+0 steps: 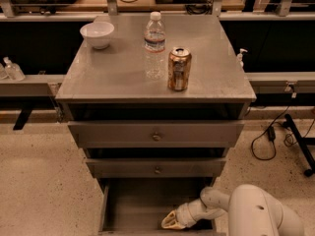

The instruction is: Open bottom drawer

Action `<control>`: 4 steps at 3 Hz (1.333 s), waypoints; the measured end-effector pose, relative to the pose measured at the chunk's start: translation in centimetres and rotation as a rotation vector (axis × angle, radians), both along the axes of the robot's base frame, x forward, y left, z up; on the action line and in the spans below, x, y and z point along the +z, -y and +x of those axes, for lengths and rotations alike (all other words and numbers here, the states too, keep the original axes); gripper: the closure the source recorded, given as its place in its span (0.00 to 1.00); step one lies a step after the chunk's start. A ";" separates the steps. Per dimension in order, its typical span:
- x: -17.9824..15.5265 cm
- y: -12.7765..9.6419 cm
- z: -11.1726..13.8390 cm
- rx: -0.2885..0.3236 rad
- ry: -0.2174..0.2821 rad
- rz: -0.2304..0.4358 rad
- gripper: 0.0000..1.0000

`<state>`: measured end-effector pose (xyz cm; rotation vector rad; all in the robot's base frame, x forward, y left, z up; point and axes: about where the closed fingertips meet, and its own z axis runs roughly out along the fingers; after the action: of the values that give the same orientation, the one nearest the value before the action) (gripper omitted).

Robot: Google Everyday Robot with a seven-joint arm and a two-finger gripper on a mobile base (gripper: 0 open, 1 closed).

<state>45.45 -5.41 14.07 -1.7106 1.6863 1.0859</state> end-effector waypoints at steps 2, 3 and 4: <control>-0.3 -0.7 -1.5 -0.017 -0.027 0.036 1.00; 4.2 -0.5 -0.1 -0.074 0.182 0.099 1.00; 8.9 -0.1 1.6 -0.103 0.367 0.146 1.00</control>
Offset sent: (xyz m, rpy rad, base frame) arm -0.0157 0.0048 0.0359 0.1426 -0.2180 -0.2099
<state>47.00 -5.29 23.01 -1.5973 1.4116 0.7707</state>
